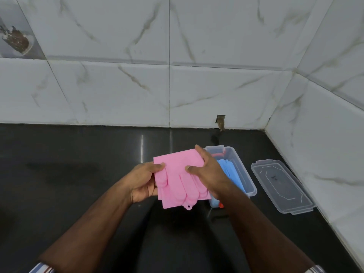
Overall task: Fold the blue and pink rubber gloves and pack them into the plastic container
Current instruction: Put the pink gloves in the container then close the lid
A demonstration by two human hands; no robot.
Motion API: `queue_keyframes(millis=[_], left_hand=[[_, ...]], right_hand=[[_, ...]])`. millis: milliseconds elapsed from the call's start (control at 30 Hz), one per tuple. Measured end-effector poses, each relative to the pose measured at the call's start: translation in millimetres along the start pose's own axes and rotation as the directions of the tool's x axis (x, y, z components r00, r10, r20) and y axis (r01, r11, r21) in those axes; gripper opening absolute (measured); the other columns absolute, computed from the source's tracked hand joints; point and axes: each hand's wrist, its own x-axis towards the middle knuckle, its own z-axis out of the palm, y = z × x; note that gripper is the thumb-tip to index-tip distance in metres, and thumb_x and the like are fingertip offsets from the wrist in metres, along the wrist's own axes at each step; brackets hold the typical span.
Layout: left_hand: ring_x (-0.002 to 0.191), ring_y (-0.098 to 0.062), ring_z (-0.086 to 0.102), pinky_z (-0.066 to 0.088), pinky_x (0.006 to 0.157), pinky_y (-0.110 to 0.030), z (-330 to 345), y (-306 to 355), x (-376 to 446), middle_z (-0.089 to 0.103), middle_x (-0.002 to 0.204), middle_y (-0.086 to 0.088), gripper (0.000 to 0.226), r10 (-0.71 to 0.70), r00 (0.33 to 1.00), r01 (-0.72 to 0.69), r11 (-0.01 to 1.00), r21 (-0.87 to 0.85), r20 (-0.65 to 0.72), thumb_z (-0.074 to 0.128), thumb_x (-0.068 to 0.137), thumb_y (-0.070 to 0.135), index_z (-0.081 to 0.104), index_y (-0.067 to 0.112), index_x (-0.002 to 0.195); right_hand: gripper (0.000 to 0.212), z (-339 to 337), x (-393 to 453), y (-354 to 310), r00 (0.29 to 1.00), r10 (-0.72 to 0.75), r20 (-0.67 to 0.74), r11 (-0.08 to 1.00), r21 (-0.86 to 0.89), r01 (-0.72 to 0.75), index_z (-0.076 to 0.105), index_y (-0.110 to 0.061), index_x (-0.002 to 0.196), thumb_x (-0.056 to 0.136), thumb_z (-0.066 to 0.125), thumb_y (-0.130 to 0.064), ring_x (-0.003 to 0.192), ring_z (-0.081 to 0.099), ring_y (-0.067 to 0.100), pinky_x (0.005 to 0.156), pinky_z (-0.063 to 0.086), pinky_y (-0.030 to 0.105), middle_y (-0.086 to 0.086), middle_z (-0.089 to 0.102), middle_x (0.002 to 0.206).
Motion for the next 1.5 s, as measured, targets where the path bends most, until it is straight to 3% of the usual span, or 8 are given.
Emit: queue_keyframes(millis=[167,433,633,833,967,1100,1300,1500], left_hand=[[0.104,-0.036,0.071,0.059,0.083,-0.057,50.8,4.3,16.9,0.073,0.116,-0.019,0.029,0.017,0.998,-0.021,0.998,0.067,0.059,0.047,0.104,0.018,0.057,0.007,0.129],[0.102,-0.036,0.072,0.057,0.086,-0.061,123.9,-6.6,53.7,0.072,0.115,-0.02,0.032,-0.046,0.996,0.038,0.993,0.113,0.071,0.044,0.103,0.01,0.052,0.007,0.133],[0.101,-0.034,0.072,0.06,0.079,-0.057,115.9,-2.4,56.9,0.072,0.115,-0.017,0.034,-0.043,0.999,0.035,0.974,0.224,0.03,0.038,0.102,0.007,0.052,0.011,0.133],[0.093,-0.027,0.074,0.062,0.074,-0.052,86.4,8.6,44.3,0.076,0.104,-0.012,0.029,0.005,0.999,0.008,0.937,0.349,-0.035,0.041,0.103,0.005,0.059,0.012,0.124],[0.095,-0.025,0.074,0.064,0.069,-0.045,79.5,8.7,40.3,0.074,0.11,-0.011,0.024,0.105,0.993,-0.067,0.898,0.436,-0.063,0.05,0.102,0.008,0.059,0.013,0.124],[0.095,-0.027,0.071,0.064,0.061,-0.042,78.9,6.6,46.4,0.068,0.115,-0.011,0.029,0.228,0.965,-0.113,0.801,0.588,-0.126,0.056,0.099,0.009,0.055,0.012,0.128],[0.098,-0.028,0.069,0.062,0.077,-0.046,76.1,8.4,54.1,0.068,0.117,-0.01,0.049,0.351,0.932,-0.103,0.487,0.867,-0.086,0.066,0.086,0.029,0.05,0.015,0.131],[0.105,-0.025,0.066,0.057,0.087,-0.038,77.0,8.8,51.0,0.067,0.121,-0.009,0.055,0.394,0.916,-0.051,0.311,0.949,-0.08,0.069,0.088,0.029,0.046,0.013,0.135]], right_hand=[[0.077,-52.0,4.5,3.9,0.995,0.027,-0.092,0.999,0.026,-0.025,0.037,-0.031,0.149,0.084,0.074,-0.012,0.113,0.057,0.022,0.094,0.054,0.049,-0.003,0.048,0.137],[0.073,-110.5,1.0,34.2,0.977,0.056,-0.206,0.981,-0.173,-0.093,0.034,-0.022,0.15,0.088,0.07,-0.015,0.126,0.045,0.023,0.102,0.047,0.047,0.004,0.041,0.15],[0.063,-95.1,1.9,39.7,0.971,0.027,-0.237,0.978,-0.197,-0.076,0.037,-0.016,0.147,0.091,0.065,-0.014,0.12,0.048,0.017,0.098,0.047,0.039,0.004,0.047,0.143],[0.056,-56.2,1.2,32.6,0.979,-0.007,-0.202,0.971,-0.237,-0.042,0.036,-0.023,0.145,0.094,0.059,-0.019,0.116,0.052,0.012,0.096,0.046,0.035,-0.011,0.049,0.12],[0.048,-41.7,4.0,25.6,0.977,-0.049,-0.206,0.936,-0.351,-0.027,0.04,-0.02,0.141,0.096,0.055,-0.016,0.111,0.052,0.011,0.089,0.041,0.025,0.001,0.057,0.132],[0.039,-35.6,8.4,17.0,0.967,-0.088,-0.241,0.879,-0.475,-0.039,0.046,-0.017,0.137,0.098,0.053,-0.017,0.111,0.055,0.014,0.088,0.041,0.024,0.004,0.058,0.13],[0.05,-27.6,17.5,10.7,0.973,-0.11,-0.201,0.766,-0.641,-0.046,0.037,-0.015,0.146,0.099,0.051,-0.019,0.122,0.055,0.026,0.101,0.045,0.039,0.009,0.053,0.138],[0.057,-23.1,23.1,11.0,0.982,-0.131,-0.134,0.694,-0.72,-0.006,0.029,-0.014,0.15,0.098,0.051,-0.018,0.121,0.055,0.027,0.1,0.048,0.041,0.011,0.049,0.14]])
